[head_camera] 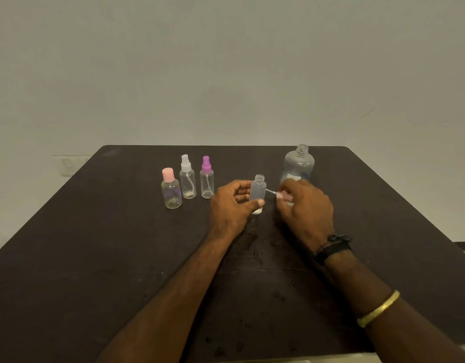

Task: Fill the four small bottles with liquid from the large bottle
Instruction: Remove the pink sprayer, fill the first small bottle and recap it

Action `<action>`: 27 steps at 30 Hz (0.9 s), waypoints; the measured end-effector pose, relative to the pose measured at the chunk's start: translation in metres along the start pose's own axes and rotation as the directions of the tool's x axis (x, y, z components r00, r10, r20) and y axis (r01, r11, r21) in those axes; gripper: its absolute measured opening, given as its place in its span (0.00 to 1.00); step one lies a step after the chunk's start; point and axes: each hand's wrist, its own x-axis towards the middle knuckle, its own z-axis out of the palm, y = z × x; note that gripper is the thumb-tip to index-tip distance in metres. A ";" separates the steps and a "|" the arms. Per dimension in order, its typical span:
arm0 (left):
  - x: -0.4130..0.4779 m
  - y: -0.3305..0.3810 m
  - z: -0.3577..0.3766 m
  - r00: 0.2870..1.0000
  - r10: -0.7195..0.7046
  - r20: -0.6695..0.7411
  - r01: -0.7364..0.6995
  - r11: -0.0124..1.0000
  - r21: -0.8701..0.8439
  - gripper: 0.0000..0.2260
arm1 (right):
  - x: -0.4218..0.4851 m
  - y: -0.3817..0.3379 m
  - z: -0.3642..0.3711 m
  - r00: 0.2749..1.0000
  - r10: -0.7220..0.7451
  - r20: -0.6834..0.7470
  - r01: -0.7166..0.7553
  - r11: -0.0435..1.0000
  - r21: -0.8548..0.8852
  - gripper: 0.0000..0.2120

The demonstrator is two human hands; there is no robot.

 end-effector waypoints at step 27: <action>0.002 -0.006 0.001 0.999 -0.040 0.011 0.041 0.999 -0.012 0.20 | 0.009 -0.023 -0.036 0.882 -0.233 -0.408 0.363 0.889 0.277 0.09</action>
